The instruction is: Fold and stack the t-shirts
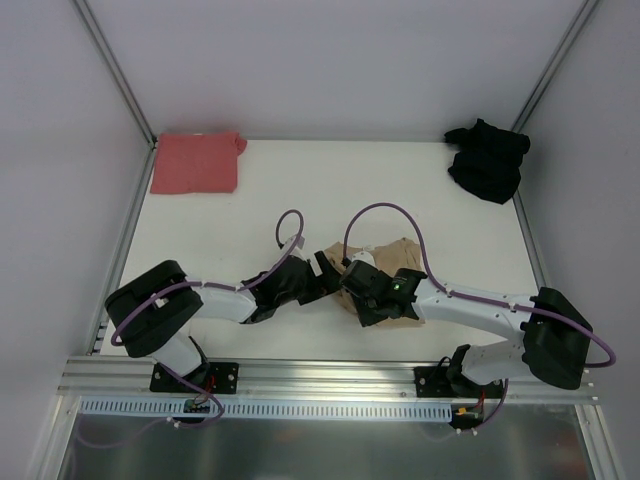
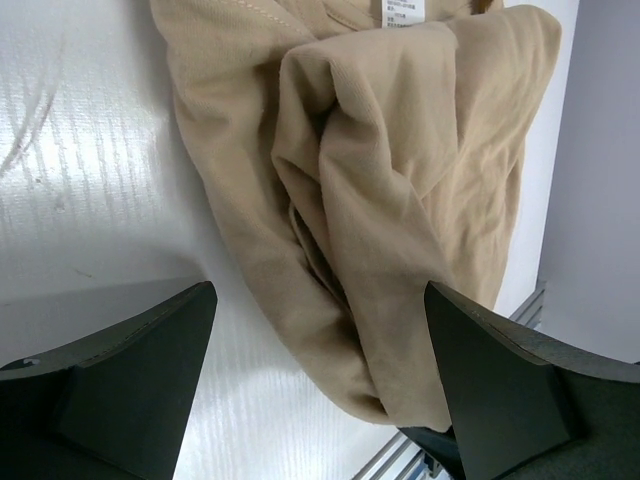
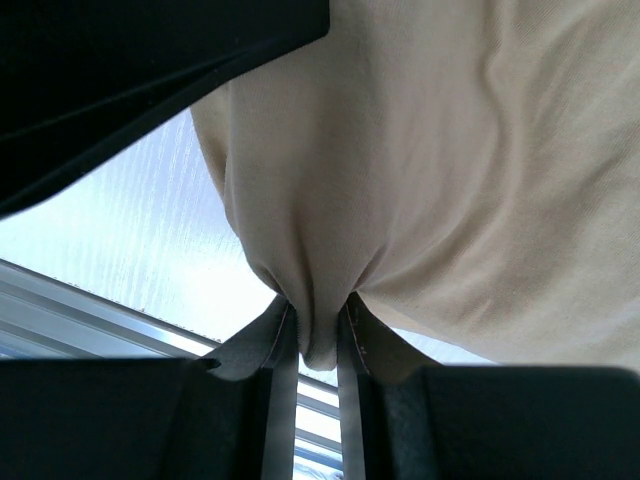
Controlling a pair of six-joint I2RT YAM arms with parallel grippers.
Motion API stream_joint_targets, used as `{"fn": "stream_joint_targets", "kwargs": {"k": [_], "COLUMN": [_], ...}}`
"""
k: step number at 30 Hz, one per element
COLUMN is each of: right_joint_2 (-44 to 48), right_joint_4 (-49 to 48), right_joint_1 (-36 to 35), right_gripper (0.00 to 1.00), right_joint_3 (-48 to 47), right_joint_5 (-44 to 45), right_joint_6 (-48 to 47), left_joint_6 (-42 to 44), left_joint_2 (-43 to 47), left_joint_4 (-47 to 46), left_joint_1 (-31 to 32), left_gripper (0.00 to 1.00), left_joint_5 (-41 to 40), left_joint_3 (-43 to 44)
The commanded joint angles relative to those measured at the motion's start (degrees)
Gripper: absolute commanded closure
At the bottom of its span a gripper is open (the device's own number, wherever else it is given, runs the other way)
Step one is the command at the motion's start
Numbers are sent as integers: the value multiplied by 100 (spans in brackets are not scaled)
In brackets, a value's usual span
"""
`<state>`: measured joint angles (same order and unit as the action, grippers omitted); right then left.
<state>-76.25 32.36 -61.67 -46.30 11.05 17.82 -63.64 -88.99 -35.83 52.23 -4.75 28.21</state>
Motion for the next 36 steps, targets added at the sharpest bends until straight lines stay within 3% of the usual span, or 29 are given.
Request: {"fn": "stream_joint_targets", "kwargs": {"k": [1,12,30,32,36], "right_joint_2": [22,-48,-57,-39,-4], "right_joint_4": [-1,7,-10,-10,-10], "right_joint_1": [-29,-29,-29,-38,-38], "right_gripper": [89,89,89,89,89], "right_joint_3": [-204,-177,-204,-177,-133], "right_joint_5": [-59,-94,-129,-129,-147], "right_joint_6": [107,107,116,125,142], "left_joint_6": [-201,-535,-589,-571,-483], "left_joint_2": [66,-575,-883,-901,-1006], "left_joint_4": [-591,-1575,-1646,-1646,-1698], "left_joint_1": [86,174,262,270,270], "left_gripper": [12,13,17,20,41], "left_joint_5": [-210,-96,-280,-298,-237], "left_joint_3": [-61,-26,97,132,273]}}
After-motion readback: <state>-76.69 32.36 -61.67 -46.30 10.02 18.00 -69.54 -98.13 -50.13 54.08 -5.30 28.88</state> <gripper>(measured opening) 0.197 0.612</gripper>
